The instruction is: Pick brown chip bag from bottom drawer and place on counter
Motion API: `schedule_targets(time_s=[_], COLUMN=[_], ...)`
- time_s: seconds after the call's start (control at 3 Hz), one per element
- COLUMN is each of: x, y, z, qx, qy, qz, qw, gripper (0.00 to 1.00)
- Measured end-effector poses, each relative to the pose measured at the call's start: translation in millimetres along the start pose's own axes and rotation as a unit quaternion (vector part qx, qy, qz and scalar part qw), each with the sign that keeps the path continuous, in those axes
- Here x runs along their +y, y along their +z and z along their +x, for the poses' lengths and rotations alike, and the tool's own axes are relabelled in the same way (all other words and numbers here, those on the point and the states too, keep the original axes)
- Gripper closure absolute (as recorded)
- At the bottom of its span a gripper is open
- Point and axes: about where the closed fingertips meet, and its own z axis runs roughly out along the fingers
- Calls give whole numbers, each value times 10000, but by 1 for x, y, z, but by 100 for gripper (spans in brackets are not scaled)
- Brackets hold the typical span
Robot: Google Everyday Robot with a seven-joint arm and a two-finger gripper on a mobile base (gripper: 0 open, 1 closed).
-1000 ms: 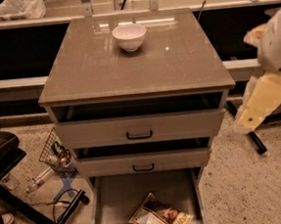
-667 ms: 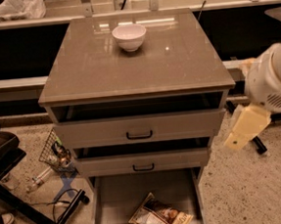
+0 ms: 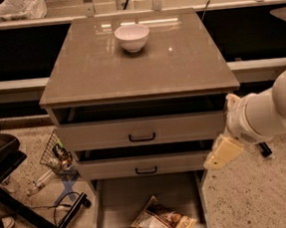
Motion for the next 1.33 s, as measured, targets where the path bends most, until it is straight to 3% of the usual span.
schedule_targets(time_s=[0.33,0.67,1.0,1.33], x=[-1,-1,13,47], y=[46,46,59,105], z=[5,5,7,25], qx=[-169,-169,-175,-159], qy=[45,45,52,211], qz=[80,80,18,-252], qw=[9998,9998,9998,9993], gripper=[0,0,0,0])
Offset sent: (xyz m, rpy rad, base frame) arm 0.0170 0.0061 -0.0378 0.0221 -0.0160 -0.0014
